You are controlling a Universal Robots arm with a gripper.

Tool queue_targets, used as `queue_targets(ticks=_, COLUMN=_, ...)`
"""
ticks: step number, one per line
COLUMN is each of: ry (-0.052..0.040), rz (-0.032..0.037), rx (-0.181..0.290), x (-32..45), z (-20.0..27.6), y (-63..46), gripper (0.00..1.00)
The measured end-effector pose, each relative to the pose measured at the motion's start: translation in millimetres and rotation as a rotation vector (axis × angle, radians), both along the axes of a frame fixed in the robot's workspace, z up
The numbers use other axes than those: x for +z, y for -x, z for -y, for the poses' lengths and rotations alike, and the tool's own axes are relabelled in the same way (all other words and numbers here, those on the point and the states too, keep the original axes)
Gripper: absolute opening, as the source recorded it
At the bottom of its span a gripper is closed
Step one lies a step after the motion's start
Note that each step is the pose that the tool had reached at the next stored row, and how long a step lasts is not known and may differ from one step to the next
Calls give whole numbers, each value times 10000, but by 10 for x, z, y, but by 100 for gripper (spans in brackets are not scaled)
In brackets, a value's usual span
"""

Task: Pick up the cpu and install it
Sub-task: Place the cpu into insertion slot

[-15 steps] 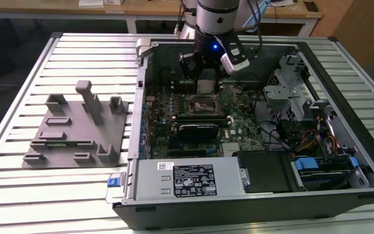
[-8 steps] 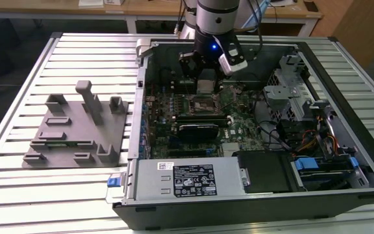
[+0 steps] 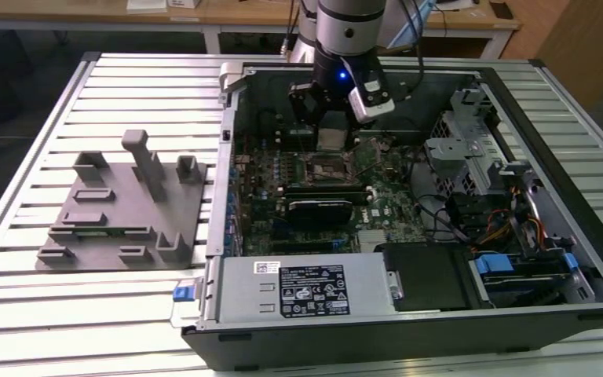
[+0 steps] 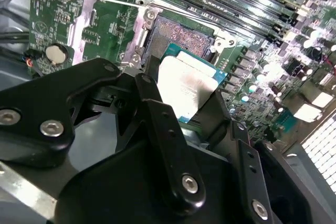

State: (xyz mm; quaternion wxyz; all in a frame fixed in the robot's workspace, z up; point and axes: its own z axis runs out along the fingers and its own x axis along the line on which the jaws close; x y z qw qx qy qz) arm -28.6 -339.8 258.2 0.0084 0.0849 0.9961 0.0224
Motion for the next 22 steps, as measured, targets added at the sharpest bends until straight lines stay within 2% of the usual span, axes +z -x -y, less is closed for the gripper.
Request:
queue_targets(ticks=12, ry=11, rz=1, rx=-1043, x=-3, z=0, y=-7, gripper=54)
queue_targets(ticks=22, ry=34, rz=1, rx=-2092, x=-3, z=0, y=-7, gripper=54)
